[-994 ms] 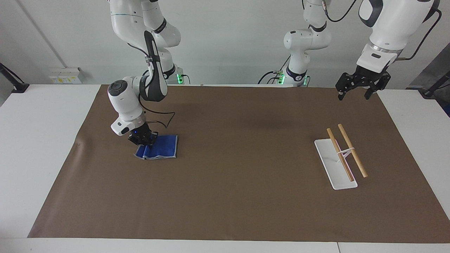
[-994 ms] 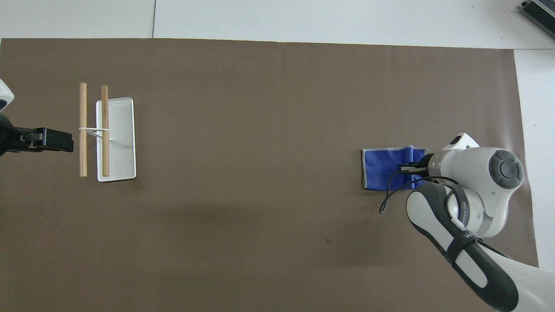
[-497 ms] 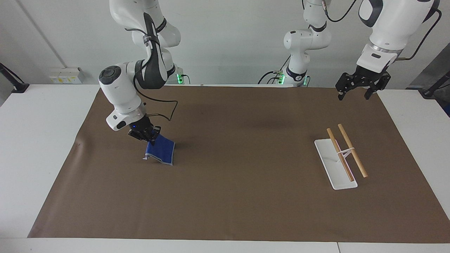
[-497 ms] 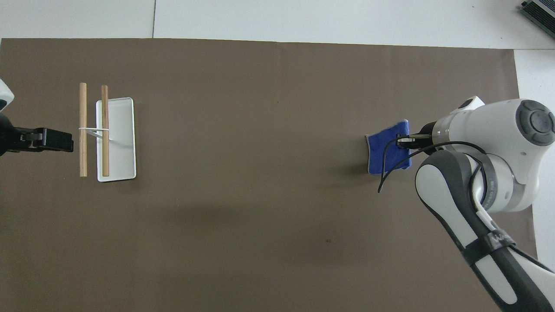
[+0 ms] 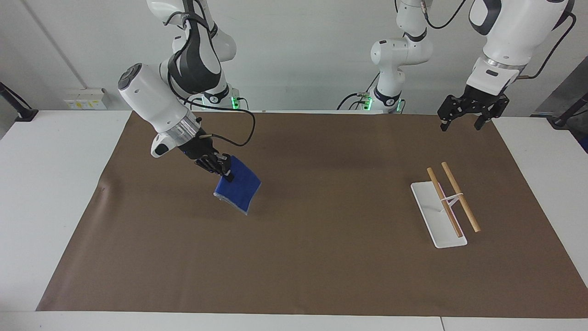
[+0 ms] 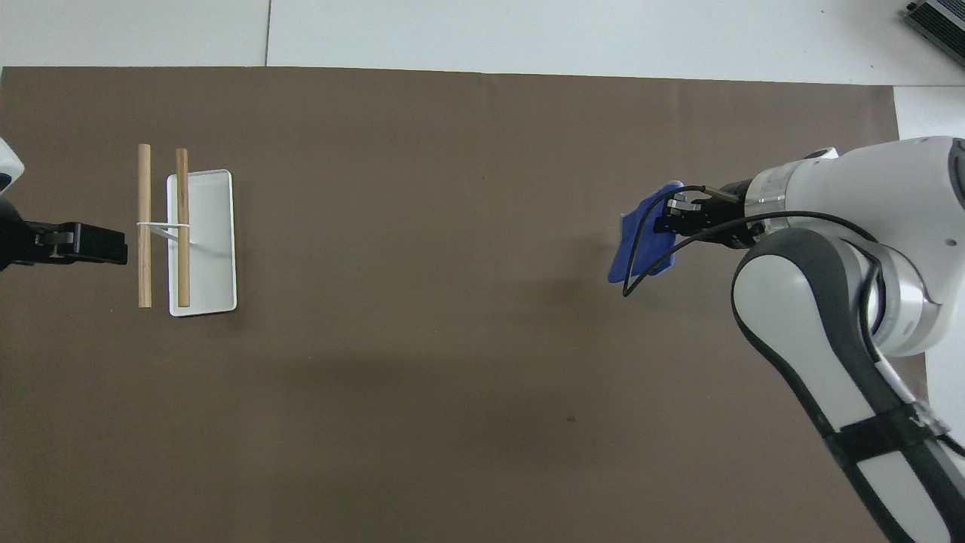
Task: Right arm passes towel to left arm to hang
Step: 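Lift the blue towel off the table with the right gripper, then carry the towel toward center while the left gripper reaches toward it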
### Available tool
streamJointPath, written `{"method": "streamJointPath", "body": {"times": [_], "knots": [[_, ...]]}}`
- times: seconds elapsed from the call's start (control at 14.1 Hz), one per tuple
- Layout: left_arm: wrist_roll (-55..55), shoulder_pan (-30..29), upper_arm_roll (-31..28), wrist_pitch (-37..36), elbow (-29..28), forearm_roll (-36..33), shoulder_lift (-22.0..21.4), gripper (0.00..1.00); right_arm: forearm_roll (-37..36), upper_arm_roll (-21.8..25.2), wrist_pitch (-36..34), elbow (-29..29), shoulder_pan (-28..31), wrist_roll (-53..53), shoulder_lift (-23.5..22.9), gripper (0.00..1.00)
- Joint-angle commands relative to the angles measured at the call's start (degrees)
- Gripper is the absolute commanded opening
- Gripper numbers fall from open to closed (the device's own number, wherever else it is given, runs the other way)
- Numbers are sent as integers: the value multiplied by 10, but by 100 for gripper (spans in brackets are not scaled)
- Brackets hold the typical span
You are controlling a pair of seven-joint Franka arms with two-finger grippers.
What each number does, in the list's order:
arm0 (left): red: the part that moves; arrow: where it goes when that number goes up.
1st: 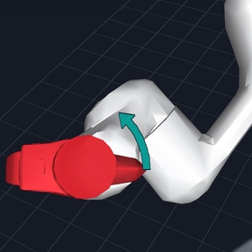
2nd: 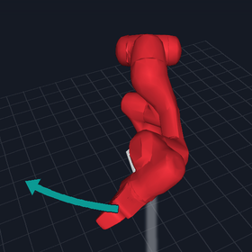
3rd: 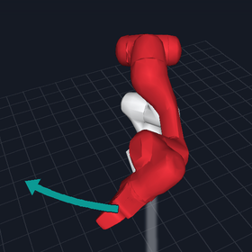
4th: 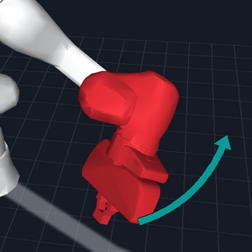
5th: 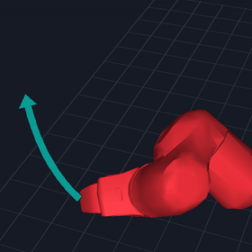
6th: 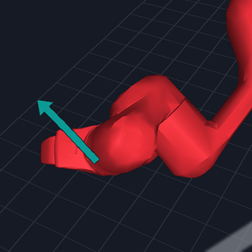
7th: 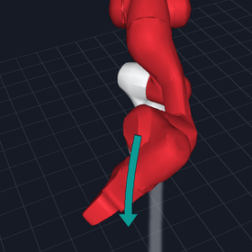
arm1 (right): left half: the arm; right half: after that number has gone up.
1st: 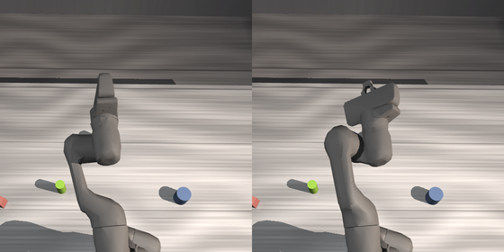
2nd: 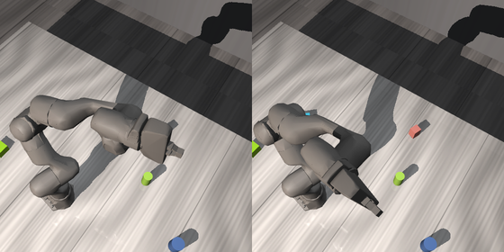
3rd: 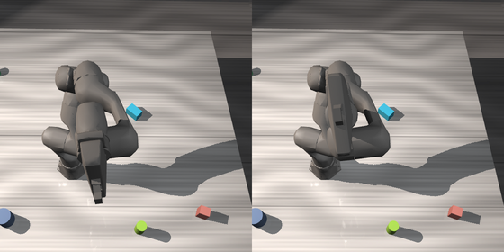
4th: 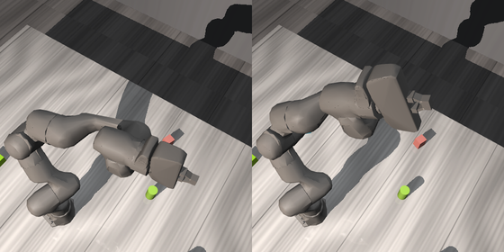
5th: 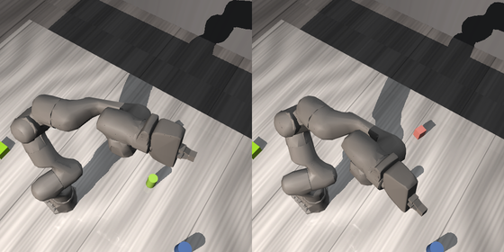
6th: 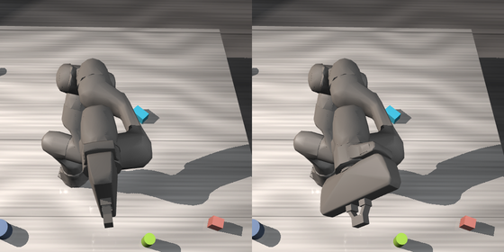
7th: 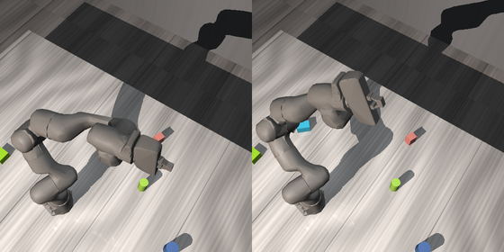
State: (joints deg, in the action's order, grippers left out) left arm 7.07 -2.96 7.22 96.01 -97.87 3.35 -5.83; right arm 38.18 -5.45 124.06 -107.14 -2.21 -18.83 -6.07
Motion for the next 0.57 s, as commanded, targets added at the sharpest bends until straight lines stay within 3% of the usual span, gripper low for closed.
{"method": "streamJointPath", "body": {"times": [0.0,0.28,0.5], "knots": [[75,-18,-3,35,-28,70,-16,100,87,-7,14,11,-7,-55,-11,0],[229,-3,3,143,-128,168,-60,100,204,-7,81,11,-56,-166,-11,0],[366,52,5,245,-167,205,-73,100,249,-7,151,10,-110,-221,-16,0]]}}
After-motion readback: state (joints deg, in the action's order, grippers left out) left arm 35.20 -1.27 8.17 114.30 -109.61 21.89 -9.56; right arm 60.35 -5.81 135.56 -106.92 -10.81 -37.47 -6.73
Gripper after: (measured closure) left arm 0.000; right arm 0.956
